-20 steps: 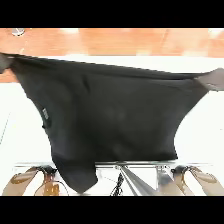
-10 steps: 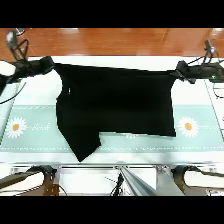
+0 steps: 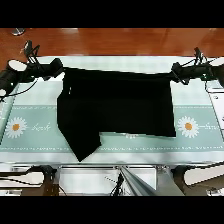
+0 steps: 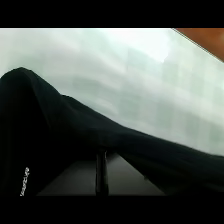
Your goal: Fold the shirts.
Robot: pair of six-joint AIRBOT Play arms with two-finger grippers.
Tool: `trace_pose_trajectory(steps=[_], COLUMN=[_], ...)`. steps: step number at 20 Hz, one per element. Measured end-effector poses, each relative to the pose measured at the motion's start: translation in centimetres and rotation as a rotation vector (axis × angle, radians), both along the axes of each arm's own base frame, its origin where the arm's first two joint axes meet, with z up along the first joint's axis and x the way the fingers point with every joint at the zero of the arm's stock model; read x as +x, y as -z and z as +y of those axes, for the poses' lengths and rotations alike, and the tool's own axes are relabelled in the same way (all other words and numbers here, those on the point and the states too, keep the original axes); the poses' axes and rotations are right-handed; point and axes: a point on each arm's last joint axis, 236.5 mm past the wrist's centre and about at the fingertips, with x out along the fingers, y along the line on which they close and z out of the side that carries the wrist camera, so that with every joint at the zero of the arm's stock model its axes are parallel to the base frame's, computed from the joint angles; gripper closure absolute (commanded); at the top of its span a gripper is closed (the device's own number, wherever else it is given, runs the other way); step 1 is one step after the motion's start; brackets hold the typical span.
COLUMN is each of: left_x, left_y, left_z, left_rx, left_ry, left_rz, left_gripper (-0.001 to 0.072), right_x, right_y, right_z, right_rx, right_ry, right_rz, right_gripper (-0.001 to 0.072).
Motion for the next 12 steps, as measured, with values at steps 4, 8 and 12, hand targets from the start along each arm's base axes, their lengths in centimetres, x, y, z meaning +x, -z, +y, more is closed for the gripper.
trace_pose_trajectory(steps=[4,8,12], left_x=[-2.7,-6.4,-9.2], left_y=[2.7,6.8,7.1], left_z=[-0.1,-1.4,-1.8], left_rx=[-0.02,-0.076,-0.137], left_ry=[0.103,0.198,0.27], left_rz=[0.132,0.314,0.433], left_gripper=[0.0681,0.04,0.0008], right_x=[-2.9,-5.8,-7.7], right_y=[2.0,5.4,5.3], right_z=[0.3,1.4,2.5], right_rx=[-0.044,-0.087,-0.047], right_ry=[-0.106,-0.178,-0.238], right_rz=[0.101,0.225,0.286], right_gripper=[0.0688,0.0423,0.0077])
